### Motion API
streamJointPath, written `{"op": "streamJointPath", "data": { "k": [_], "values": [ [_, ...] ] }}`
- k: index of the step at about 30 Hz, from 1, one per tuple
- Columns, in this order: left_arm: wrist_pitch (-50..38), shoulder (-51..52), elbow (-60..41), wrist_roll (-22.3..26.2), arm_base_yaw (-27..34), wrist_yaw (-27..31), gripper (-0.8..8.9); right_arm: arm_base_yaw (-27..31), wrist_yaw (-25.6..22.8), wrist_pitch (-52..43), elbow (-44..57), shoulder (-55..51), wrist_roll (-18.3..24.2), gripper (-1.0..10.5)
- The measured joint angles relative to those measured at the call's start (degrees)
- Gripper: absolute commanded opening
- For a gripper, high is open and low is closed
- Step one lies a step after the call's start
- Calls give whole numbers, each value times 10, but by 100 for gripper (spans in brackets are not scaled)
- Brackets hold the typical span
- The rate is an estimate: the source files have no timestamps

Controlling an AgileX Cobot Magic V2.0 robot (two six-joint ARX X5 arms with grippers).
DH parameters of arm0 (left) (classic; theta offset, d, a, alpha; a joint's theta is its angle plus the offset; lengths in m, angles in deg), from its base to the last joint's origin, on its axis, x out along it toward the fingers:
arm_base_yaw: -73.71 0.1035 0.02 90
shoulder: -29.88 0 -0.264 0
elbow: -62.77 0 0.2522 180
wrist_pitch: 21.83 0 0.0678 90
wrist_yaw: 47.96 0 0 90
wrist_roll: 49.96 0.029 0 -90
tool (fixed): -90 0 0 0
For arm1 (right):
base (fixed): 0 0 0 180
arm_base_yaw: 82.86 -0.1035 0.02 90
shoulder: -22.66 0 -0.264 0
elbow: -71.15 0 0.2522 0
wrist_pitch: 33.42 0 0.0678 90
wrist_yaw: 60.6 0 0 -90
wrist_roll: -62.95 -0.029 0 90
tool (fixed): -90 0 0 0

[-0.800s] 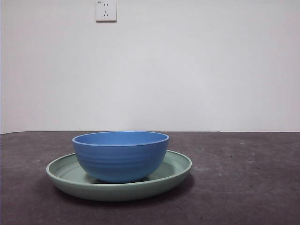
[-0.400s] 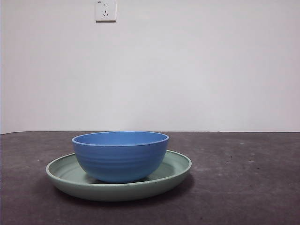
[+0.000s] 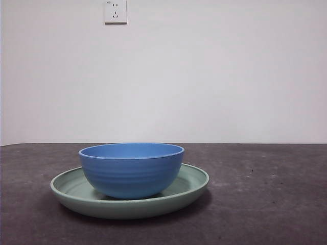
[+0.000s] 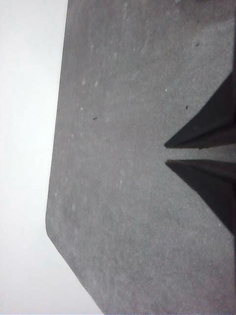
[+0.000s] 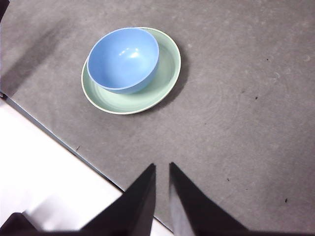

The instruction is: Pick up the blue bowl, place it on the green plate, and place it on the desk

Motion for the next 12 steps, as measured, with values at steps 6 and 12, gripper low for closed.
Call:
{"op": "streamJointPath", "data": {
  "k": [6, 12],
  "values": [
    [0, 0, 0, 2, 0, 0, 36, 0, 0, 0, 0, 0, 0, 40],
    [0, 0, 0, 3, 0, 0, 36, 0, 0, 0, 0, 0, 0, 40]
  ]
}}
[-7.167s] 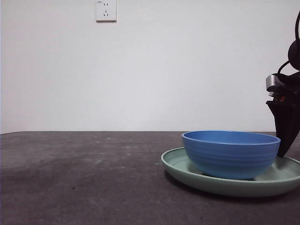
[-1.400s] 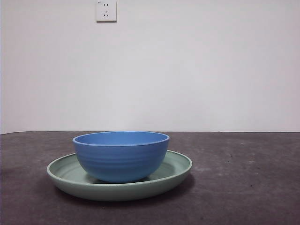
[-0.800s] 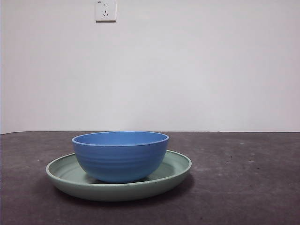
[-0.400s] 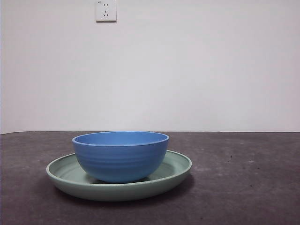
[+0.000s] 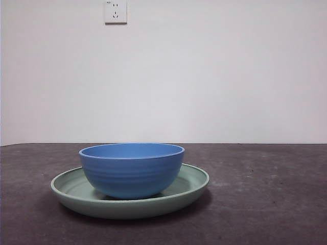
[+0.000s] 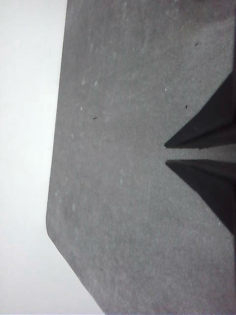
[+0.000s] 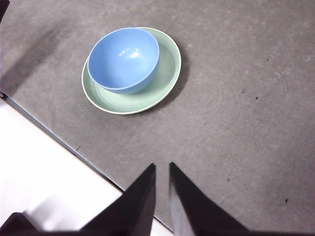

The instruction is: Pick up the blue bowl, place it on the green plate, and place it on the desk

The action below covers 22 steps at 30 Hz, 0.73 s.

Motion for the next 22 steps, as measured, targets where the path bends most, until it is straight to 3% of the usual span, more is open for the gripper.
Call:
{"op": "streamJointPath", "data": {
  "k": [12, 16, 22],
  "values": [
    [0, 0, 0, 2, 0, 0, 36, 7, -6, -7, 2, -2, 5, 39],
    [0, 0, 0, 3, 0, 0, 36, 86, -11, -96, 47, -29, 54, 39],
    [0, 0, 0, 3, 0, 0, 36, 258, 4, -349, 277, -130, 85, 39]
  ]
}}
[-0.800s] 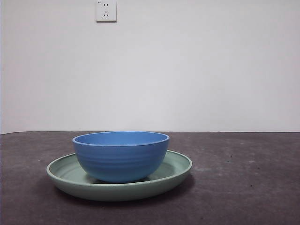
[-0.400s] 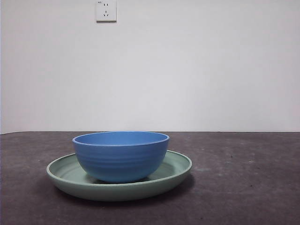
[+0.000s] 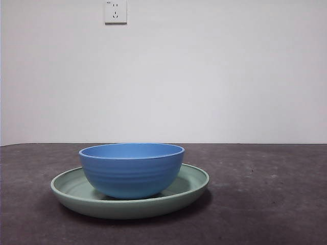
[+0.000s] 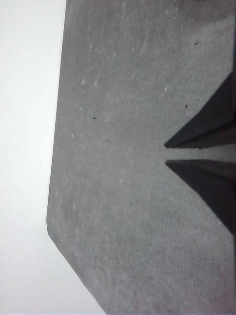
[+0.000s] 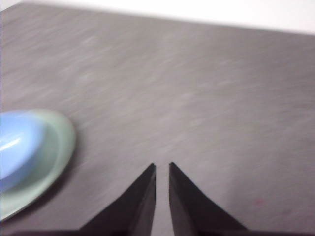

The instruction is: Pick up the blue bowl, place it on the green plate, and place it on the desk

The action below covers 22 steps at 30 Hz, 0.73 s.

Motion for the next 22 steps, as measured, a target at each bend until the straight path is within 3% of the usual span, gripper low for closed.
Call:
{"op": "streamJointPath", "data": {
  "k": [3, 6, 12, 22],
  "values": [
    [0, 0, 0, 0, 0, 0, 36, 56, -9, -128, 115, -42, 2, 39],
    [0, 0, 0, 0, 0, 0, 36, 73, -34, -204, 200, -85, 4, 39],
    [0, 0, 0, 0, 0, 0, 36, 74, -60, -234, 290, -154, 5, 39],
    [0, 0, 0, 0, 0, 0, 36, 74, -108, -240, 318, -195, -10, 39]
  ]
}}
